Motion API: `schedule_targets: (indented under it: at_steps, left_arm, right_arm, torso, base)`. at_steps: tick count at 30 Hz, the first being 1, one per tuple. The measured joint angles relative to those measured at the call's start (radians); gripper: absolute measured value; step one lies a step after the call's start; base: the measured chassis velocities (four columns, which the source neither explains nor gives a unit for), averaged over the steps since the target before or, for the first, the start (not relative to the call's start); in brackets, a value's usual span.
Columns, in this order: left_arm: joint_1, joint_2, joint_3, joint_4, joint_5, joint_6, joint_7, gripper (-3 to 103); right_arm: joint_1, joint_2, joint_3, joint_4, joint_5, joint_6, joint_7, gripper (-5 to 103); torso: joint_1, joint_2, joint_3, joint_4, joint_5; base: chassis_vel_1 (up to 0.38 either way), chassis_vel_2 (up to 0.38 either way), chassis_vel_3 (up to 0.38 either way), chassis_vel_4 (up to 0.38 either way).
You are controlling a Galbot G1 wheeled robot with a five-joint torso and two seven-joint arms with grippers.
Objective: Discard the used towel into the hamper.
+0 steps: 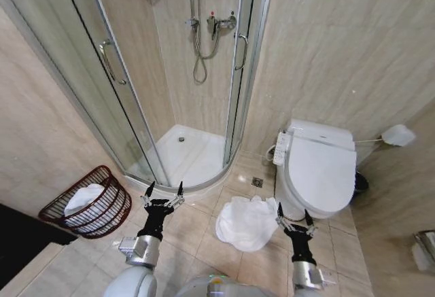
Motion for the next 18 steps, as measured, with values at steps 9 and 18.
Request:
schedule_targets:
  at_steps: [9, 18]
  left_arm:
    - [0.0, 0.0, 0.0, 0.0, 0.0, 0.0, 0.0, 100]
    - [0.0, 0.0, 0.0, 0.0, 0.0, 0.0, 0.0, 100]
  right_arm:
    - [-0.001, 0.002, 0.001, -0.01, 0.022, -0.003, 0.002, 100]
    - [-0.013, 0.011, 0.003, -0.041, 0.048, -0.001, 0.012, 100]
  torso:
    - [-0.016, -0.037, -0.021, 0.0001, 0.0]
    - [-0.034, -0.079, -0.045, 0.0, 0.0]
  base:
    - [0.0, 0.0, 0.0, 0.0]
    - [0.0, 0.0, 0.0, 0.0]
